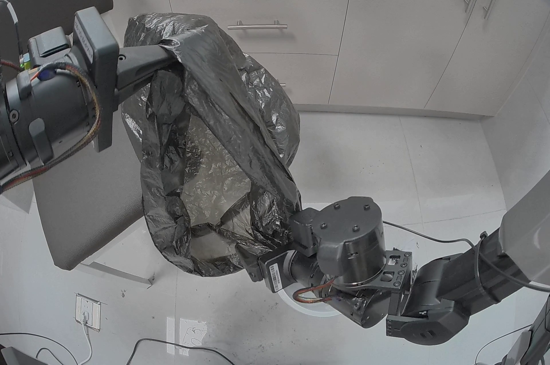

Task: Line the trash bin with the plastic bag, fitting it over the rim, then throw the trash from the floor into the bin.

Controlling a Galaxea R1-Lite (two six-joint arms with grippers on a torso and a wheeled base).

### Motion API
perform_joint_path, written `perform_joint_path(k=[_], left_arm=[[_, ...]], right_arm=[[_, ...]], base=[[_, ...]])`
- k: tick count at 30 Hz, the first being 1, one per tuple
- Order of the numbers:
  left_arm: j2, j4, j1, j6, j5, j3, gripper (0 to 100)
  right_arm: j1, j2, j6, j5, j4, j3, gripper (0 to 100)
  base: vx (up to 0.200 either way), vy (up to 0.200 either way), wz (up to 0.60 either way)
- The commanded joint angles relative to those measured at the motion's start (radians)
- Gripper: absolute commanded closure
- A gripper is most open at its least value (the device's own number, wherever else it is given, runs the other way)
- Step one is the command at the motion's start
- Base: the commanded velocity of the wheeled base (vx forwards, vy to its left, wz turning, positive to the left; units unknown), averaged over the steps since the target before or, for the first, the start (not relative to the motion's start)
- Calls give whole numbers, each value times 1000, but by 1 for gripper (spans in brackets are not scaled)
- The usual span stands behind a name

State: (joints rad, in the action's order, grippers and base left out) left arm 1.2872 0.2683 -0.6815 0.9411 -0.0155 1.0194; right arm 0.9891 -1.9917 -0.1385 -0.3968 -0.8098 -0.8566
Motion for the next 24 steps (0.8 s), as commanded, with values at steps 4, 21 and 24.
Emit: perform_joint_path(k=[4, 21, 24], left_arm=[[-5, 2, 0, 1, 0, -5, 100], [-5, 2, 0, 1, 5, -12, 100], [-6, 2, 0, 1, 6, -12, 100]], right_arm=[[-40, -47, 0, -40, -94, -7, 0], [-41, -68, 23, -54, -187, -29, 0], [-40, -68, 23, -66, -187, -30, 0]], base=[[0, 0, 0], [0, 0, 0], [0, 0, 0]])
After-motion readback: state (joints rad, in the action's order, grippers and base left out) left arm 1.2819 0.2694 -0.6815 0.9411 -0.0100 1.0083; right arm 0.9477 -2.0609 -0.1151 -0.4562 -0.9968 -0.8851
